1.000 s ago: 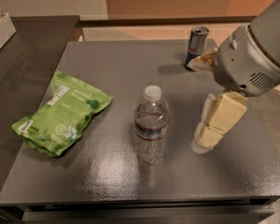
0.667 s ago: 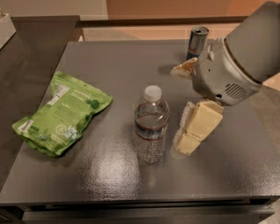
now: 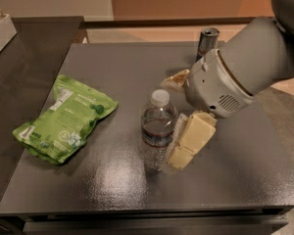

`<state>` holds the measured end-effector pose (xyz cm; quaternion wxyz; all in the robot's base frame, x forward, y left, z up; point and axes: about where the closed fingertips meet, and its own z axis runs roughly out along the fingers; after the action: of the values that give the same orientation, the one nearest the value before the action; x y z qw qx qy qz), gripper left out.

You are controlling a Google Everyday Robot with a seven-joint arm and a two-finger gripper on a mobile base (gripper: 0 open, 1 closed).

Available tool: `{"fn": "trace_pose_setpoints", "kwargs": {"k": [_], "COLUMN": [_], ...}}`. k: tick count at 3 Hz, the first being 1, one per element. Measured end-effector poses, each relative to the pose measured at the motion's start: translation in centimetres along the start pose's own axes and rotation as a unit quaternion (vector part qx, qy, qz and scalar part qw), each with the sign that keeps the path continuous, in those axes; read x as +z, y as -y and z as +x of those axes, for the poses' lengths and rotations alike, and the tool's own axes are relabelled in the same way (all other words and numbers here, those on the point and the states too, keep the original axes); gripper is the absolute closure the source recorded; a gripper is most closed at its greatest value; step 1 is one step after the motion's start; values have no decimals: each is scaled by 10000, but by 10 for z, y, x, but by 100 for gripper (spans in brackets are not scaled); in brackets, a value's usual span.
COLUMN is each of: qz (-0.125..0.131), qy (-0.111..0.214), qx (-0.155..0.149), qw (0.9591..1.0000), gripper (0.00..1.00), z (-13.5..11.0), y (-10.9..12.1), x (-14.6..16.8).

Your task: Move water bottle near redbull can

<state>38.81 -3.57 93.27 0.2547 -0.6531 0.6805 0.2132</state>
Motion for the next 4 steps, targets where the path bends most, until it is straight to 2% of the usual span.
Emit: {"fn": "trace_pose_setpoints", "kwargs": {"k": [2,3,4], "qz": [-299,-273,241], "qy": [416,576,586], "qx": [-70,-61,188], "qw": [9987,9979,9978], "gripper": [41,64,88], "z": [-14,-20,-21], "y": [-9,-8,18], "x": [10,6,-17]}}
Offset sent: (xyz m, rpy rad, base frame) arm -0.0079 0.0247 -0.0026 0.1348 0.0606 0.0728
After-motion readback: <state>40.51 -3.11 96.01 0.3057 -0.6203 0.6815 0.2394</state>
